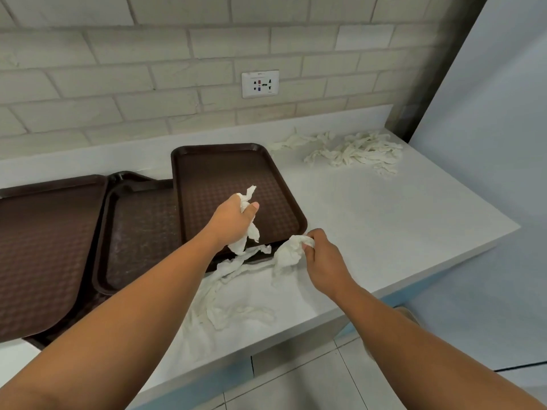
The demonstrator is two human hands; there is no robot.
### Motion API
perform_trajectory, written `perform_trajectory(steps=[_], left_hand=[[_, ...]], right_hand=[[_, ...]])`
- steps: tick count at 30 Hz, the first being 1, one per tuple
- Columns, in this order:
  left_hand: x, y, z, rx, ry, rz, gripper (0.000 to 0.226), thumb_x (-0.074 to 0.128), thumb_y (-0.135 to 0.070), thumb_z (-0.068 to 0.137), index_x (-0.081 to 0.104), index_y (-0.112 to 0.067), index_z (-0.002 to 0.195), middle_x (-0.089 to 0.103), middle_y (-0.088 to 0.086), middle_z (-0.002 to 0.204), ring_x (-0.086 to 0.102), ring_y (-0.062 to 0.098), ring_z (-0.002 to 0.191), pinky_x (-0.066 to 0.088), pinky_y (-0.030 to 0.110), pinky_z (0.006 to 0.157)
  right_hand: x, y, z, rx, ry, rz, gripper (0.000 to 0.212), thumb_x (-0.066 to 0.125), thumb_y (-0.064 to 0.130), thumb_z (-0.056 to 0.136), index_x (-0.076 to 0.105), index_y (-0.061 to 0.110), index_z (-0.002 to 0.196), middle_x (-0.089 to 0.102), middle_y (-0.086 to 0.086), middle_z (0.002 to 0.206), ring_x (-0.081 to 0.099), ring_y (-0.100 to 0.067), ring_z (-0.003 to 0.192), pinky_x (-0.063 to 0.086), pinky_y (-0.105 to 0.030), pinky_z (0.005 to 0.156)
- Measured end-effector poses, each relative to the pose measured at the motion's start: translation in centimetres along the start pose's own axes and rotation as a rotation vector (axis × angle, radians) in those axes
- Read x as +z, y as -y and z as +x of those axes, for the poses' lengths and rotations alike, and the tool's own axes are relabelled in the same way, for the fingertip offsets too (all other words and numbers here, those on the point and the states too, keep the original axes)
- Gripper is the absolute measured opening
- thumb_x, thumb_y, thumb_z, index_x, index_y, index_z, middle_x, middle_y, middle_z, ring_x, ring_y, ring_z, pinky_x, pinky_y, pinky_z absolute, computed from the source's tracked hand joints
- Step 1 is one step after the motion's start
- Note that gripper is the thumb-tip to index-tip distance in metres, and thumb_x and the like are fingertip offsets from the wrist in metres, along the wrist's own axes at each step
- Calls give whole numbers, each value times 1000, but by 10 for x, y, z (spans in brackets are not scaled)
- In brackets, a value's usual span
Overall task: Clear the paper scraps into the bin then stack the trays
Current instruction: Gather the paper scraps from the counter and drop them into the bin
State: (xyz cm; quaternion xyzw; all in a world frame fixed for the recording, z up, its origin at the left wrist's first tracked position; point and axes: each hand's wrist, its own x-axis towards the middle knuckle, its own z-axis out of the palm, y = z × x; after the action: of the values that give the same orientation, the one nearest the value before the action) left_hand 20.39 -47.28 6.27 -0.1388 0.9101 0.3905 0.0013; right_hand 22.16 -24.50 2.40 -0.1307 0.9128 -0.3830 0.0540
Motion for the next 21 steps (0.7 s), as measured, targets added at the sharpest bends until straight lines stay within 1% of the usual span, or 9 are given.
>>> perform_trajectory(steps=[3, 5, 7, 9, 11, 14, 16, 19, 21], left_hand=[[7, -4, 2, -13, 26, -53, 42, 45, -46, 101, 49, -9, 119, 57, -3, 86, 53, 9, 77, 40, 27, 64], [11, -7, 4, -25, 38, -75, 42, 44, -49, 101, 47, -11, 120, 61, -3, 82, 55, 9, 77, 41, 28, 65], [14, -10, 5, -48, 58, -93, 40, 43, -51, 101, 47, -14, 116, 64, 1, 80, 56, 12, 70, 43, 29, 63], [16, -11, 8, -68, 76, -78, 37, 43, -51, 100, 48, -15, 112, 64, 6, 88, 55, 15, 67, 47, 31, 64], [18, -12, 9, -74, 89, -53, 35, 44, -47, 101, 51, -13, 106, 64, 8, 92, 55, 16, 65, 49, 32, 64], [25, -17, 9, -84, 104, -130, 30, 47, -39, 102, 56, -10, 103, 67, 5, 97, 55, 16, 65, 49, 31, 59], [29, -23, 8, -81, 113, -136, 31, 48, -38, 102, 57, -8, 101, 66, 4, 94, 54, 16, 64, 47, 30, 58], [36, -36, 6, -72, 109, -88, 38, 43, -45, 102, 50, -10, 91, 54, 5, 79, 51, 17, 59, 46, 32, 57], [41, -47, 3, -78, 106, -121, 50, 38, -59, 99, 52, -11, 91, 53, 5, 78, 52, 18, 63, 45, 31, 56]], right_hand=[[-13, -8, 1, 39, 5, 41, 8, 40, 26, 104, 38, 20, 108, 55, 3, 91, 53, -4, 74, 35, -14, 57], [-21, -17, 1, 61, -19, 71, 9, 40, 25, 104, 35, 19, 109, 55, 2, 93, 53, -4, 75, 36, -13, 58], [-28, -25, 2, 87, -35, 106, 12, 41, 24, 103, 33, 18, 110, 54, 1, 94, 53, -5, 77, 38, -14, 59], [-34, -34, 5, 112, -45, 128, 12, 41, 23, 103, 33, 16, 109, 53, 1, 92, 54, -6, 77, 39, -15, 59], [-40, -42, 8, 135, -60, 133, 11, 41, 23, 103, 36, 13, 105, 52, 2, 88, 53, -8, 75, 37, -15, 57], [-48, -49, 12, 151, -93, 146, 12, 40, 22, 104, 39, 11, 101, 49, 3, 83, 48, -4, 70, 32, -14, 53], [-53, -51, 15, 148, -113, 169, 10, 41, 20, 103, 40, 11, 100, 48, 4, 82, 46, -3, 69, 35, -14, 52], [-61, -54, 21, 147, -136, 223, 6, 46, 15, 101, 41, 11, 101, 51, 3, 88, 49, -2, 73, 36, -12, 55], [-67, -57, 25, 153, -129, 261, 9, 49, 14, 99, 42, 12, 105, 52, 4, 91, 51, -4, 77, 35, -12, 58]])
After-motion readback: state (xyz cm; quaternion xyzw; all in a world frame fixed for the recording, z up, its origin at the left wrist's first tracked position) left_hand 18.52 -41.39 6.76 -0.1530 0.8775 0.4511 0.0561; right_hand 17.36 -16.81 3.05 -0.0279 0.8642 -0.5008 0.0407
